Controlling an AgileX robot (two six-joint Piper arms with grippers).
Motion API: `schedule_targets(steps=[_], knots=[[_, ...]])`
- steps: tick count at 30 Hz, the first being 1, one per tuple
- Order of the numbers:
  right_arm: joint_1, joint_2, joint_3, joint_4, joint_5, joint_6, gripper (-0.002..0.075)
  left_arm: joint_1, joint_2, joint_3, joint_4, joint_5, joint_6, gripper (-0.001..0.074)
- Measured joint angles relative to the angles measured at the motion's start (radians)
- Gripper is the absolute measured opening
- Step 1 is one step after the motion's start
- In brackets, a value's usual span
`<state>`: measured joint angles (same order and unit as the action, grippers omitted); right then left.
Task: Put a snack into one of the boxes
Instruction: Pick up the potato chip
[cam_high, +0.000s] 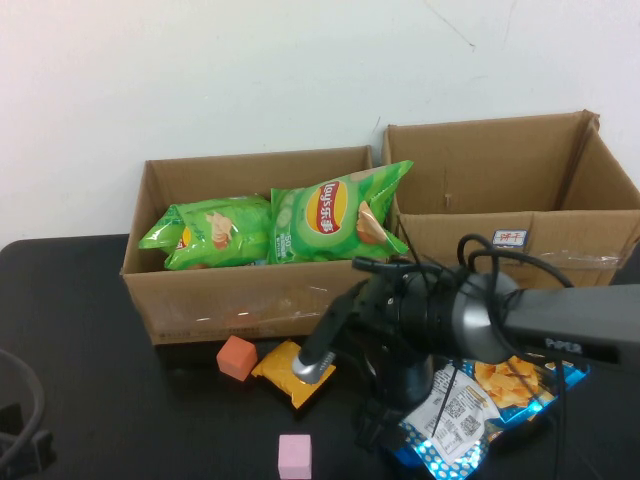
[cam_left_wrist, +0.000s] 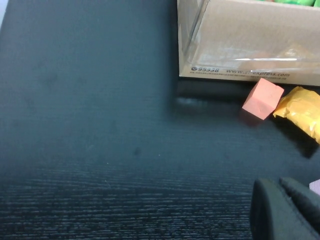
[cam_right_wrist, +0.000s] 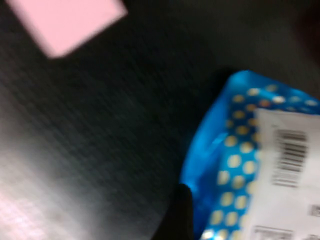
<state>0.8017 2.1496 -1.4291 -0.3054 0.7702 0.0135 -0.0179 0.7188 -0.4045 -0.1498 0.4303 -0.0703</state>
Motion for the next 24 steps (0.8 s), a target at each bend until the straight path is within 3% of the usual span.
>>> schedule_targets(steps=[10, 13, 18, 24], knots=[[-0.007, 0.116, -0.002, -0.086, 0.036, 0.034, 0.0624, 0.0, 0.0, 0.0, -0.008, 0.001, 0.0, -0.0002], [-0.007, 0.128, -0.007, -0.109, 0.057, 0.034, 0.0547, 0.0, 0.0, 0.0, -0.01, 0.001, 0.0, -0.0002], [-0.007, 0.136, -0.009, -0.124, 0.089, 0.034, 0.0294, 0.0, 0.0, 0.0, -0.014, 0.001, 0.0, -0.0002], [-0.007, 0.137, -0.009, -0.133, 0.134, 0.036, 0.0283, 0.0, 0.0, 0.0, -0.014, 0.001, 0.0, -0.0002]])
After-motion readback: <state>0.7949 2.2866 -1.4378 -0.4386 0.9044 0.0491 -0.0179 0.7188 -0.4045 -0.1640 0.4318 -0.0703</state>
